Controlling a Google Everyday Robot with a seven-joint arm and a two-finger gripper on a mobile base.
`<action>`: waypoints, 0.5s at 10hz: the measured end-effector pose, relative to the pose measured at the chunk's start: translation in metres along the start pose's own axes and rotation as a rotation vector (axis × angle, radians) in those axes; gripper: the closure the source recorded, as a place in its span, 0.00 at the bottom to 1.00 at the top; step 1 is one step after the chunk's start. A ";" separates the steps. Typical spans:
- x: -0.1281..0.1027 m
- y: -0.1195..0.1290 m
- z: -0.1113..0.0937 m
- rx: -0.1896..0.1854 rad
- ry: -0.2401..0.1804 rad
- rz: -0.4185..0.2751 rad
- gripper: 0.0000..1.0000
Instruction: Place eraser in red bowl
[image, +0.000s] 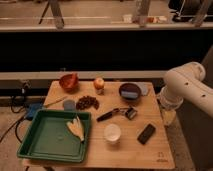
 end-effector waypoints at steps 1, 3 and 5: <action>-0.001 0.000 0.000 -0.001 0.002 -0.027 0.20; -0.001 0.002 0.000 -0.004 0.006 -0.034 0.20; -0.005 0.001 0.002 -0.006 0.008 -0.089 0.20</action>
